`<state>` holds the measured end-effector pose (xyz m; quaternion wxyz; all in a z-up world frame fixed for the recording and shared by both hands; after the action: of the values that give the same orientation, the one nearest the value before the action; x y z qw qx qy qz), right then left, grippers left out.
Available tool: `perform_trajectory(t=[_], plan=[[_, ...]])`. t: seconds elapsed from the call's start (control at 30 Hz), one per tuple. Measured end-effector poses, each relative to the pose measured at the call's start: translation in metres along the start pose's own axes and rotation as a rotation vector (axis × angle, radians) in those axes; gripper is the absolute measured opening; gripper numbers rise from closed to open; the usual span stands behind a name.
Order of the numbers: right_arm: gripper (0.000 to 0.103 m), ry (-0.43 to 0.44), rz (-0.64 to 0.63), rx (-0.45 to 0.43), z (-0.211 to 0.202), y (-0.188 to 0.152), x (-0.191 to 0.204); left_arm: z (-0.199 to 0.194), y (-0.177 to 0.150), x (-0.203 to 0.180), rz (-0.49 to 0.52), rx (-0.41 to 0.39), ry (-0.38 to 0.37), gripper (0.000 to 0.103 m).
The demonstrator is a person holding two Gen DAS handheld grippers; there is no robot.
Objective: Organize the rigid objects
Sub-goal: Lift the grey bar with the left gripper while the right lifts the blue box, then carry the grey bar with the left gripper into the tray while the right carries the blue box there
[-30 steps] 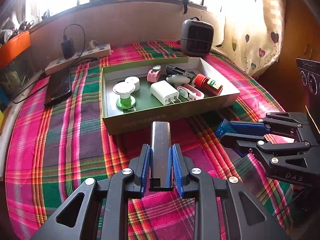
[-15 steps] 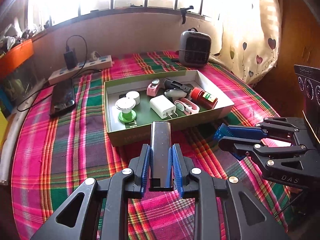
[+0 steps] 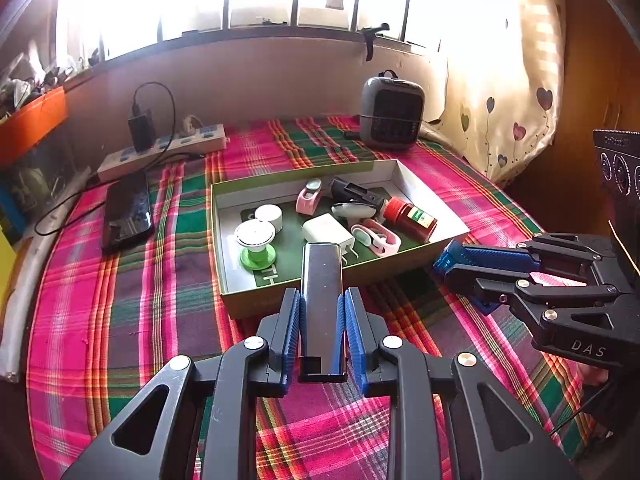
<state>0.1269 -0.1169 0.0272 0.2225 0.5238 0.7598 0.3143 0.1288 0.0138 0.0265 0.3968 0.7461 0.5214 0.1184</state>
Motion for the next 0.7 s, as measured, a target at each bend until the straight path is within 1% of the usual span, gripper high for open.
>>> perform_trajectory(t=[0.47,0.7], plan=[[0.022,-0.037,0.049,0.005,0.017,0.023,-0.024,0.016,0.023,0.012,-0.009,0.0,-0.003,0.022],[0.022,-0.05,0.098,-0.001,0.031,0.038,-0.039,0.026,0.038,0.019,-0.01,-0.02,0.004,0.022]])
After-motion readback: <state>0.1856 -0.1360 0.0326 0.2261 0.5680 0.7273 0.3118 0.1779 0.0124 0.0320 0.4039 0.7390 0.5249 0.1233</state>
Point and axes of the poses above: each gripper's, at about its wrist camera, not at the fingertips, and z roughly the way its jaws point, x to its left, y to its top, the point moved 5 cm from there along z, roughly the way its jaws point, and after that the axes turned 14 degrees about -y, right-handed, at the moved point
